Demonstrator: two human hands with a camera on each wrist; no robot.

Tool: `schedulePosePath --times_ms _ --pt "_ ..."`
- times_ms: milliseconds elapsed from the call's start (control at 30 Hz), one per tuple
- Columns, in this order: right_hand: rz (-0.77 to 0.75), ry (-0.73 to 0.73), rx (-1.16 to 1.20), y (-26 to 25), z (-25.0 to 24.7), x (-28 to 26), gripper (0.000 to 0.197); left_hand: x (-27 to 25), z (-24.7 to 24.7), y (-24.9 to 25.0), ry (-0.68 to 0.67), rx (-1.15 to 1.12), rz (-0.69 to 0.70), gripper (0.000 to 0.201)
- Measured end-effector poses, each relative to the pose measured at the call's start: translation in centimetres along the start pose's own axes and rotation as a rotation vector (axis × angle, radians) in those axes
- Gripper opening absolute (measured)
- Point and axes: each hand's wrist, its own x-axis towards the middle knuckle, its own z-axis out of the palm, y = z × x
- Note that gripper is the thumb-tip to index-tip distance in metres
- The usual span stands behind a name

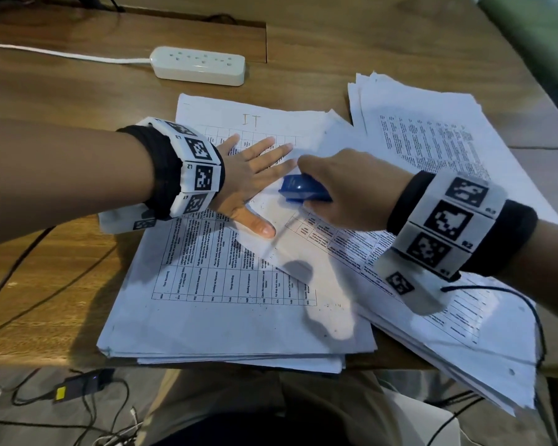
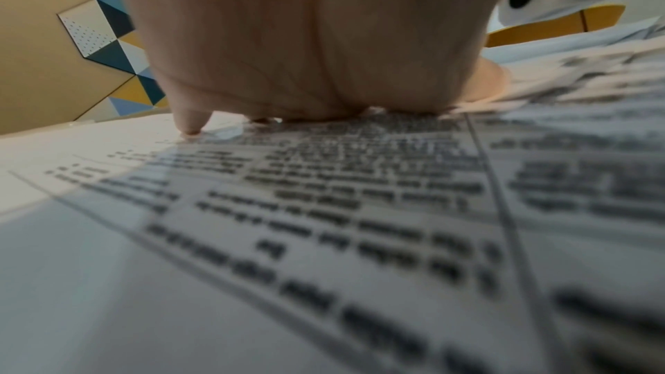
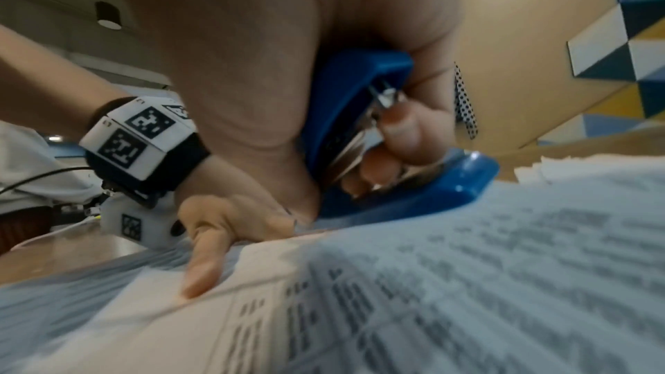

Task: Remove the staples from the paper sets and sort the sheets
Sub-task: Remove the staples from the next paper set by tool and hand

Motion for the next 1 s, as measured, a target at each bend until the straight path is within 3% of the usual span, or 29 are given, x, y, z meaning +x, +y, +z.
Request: schedulePosePath --times_ms 133,267,367,533,667,867,1000 --pt "-0.009 0.109 -0.072 0.2 -1.0 0.7 0.024 -0.3 -0.4 0.5 -0.016 0.015 -0.025 0.121" --pt "0.064 0.005 -0.100 1.0 -0.6 0.9 0.025 -1.1 0.2 0.5 0.051 -0.073 -0.059 0.122" --pt "0.156 0.060 -0.057 3.0 -0.6 0.8 0.025 -1.8 0.9 0.9 0.131 -0.164 -0.102 0.119" --pt "0.247 0.139 0.006 6.3 -0.6 0.9 0.024 -3.0 0.8 2.6 0.265 -0.455 -0.227 0.092" --pt "0.325 0.116 -0.023 7.6 0.1 1.0 0.032 -3.4 0.4 3.7 0.256 -0.702 -0.316 0.085" --pt "0.420 0.099 -0.057 8.8 0.3 1.2 0.038 -3.6 0.0 4.1 0.236 -0.872 -0.390 0.083" --pt "0.434 0.175 -0.163 7.4 -0.4 1.2 0.042 -3.9 -0.1 4.1 0.248 -0.951 -0.400 0.056"
